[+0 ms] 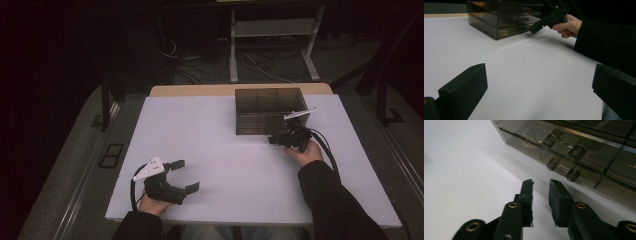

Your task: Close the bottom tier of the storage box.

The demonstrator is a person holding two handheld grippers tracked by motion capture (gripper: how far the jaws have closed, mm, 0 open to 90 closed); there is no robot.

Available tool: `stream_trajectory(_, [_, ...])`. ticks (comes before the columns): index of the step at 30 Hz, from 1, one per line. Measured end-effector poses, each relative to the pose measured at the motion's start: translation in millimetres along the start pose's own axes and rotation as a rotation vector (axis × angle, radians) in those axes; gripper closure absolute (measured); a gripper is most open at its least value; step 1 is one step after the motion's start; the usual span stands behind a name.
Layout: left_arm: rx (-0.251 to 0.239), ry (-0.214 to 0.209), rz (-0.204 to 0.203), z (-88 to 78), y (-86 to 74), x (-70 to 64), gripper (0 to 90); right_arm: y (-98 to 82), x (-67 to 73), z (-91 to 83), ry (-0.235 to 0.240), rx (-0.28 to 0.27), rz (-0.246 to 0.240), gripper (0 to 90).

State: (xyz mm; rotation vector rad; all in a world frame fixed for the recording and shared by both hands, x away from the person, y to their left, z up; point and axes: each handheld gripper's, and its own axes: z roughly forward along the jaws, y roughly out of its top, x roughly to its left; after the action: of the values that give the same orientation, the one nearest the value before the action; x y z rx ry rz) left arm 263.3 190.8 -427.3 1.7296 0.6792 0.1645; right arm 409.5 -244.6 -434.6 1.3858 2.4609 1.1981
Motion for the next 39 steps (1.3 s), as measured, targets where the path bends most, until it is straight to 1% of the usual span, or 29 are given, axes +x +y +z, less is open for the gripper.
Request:
stream_trajectory(2, [0.000,-0.001,-0.001,0.2,0.0,-0.1,0.0,-1.0,3.2,-2.8,0.003,-0.007,-0.011,61.9])
stream_trajectory(3, [0.001,-0.003,0.000,0.2,0.0,-0.1,0.0,-1.5,4.8,-4.2,0.004,-0.009,-0.013,57.9])
stream_trajectory(8, [0.000,-0.003,-0.003,0.1,-0.2,-0.3,0.0,-4.5,12.7,-10.0,-0.019,-0.015,-0.034,38.7])
stream_trajectory(9, [-0.001,-0.003,-0.003,0.1,-0.1,-0.2,0.0,-5.3,13.7,-11.5,-0.017,-0.018,-0.036,32.3])
stream_trajectory(11, [-0.003,-0.001,-0.004,0.0,0.0,-0.3,0.0,-7.1,15.4,-15.4,0.004,-0.024,-0.046,18.1])
stream_trajectory(13, [-0.005,-0.003,-0.004,-0.2,0.0,-0.5,0.0,-9.0,17.7,-20.2,0.014,-0.033,-0.055,17.1])
stream_trajectory(14, [-0.005,-0.004,-0.004,-0.2,0.0,-0.5,0.0,-9.9,19.5,-22.7,0.003,-0.038,-0.055,13.1])
stream_trajectory(15, [-0.005,-0.004,-0.004,-0.1,0.0,-0.4,0.0,-10.8,21.0,-24.8,0.004,-0.039,-0.055,7.3])
stream_trajectory(17, [-0.005,-0.003,-0.004,0.0,0.0,-0.4,0.0,-12.3,23.7,-30.4,0.013,-0.047,-0.052,7.2])
stream_trajectory(18, [-0.005,-0.003,-0.005,0.0,-0.1,-0.3,0.0,-13.3,25.0,-32.9,0.023,-0.052,-0.049,4.7])
stream_trajectory(19, [-0.005,-0.002,-0.005,0.1,-0.1,-0.3,0.0,-13.8,26.6,-33.8,0.022,-0.044,-0.052,0.0])
stream_trajectory(21, [-0.002,-0.002,-0.004,0.1,-0.2,-0.1,0.0,-14.9,29.7,-37.0,0.033,-0.025,-0.060,0.0])
stream_trajectory(23, [0.000,-0.002,-0.004,0.1,-0.3,-0.2,0.0,-16.6,33.2,-40.8,0.042,-0.017,-0.067,0.0])
stream_trajectory(27, [-0.001,0.002,-0.008,0.3,-0.5,-0.1,0.0,-21.2,38.7,-49.7,0.056,-0.029,-0.070,0.0])
stream_trajectory(30, [-0.001,0.001,-0.008,0.2,-0.7,0.6,0.0,-25.2,42.2,-55.8,0.055,-0.030,-0.075,0.0])
stream_trajectory(33, [0.000,0.002,-0.009,0.1,-0.8,0.9,0.0,-29.0,45.1,-62.9,0.066,-0.040,-0.066,0.0])
stream_trajectory(35, [0.002,0.003,-0.011,0.1,-0.9,1.1,0.0,-32.0,47.3,-67.0,0.061,-0.049,-0.077,0.0])
stream_trajectory(39, [0.006,0.006,-0.012,-0.4,-1.0,1.4,0.0,-39.6,50.6,-73.0,0.057,-0.067,-0.072,0.0])
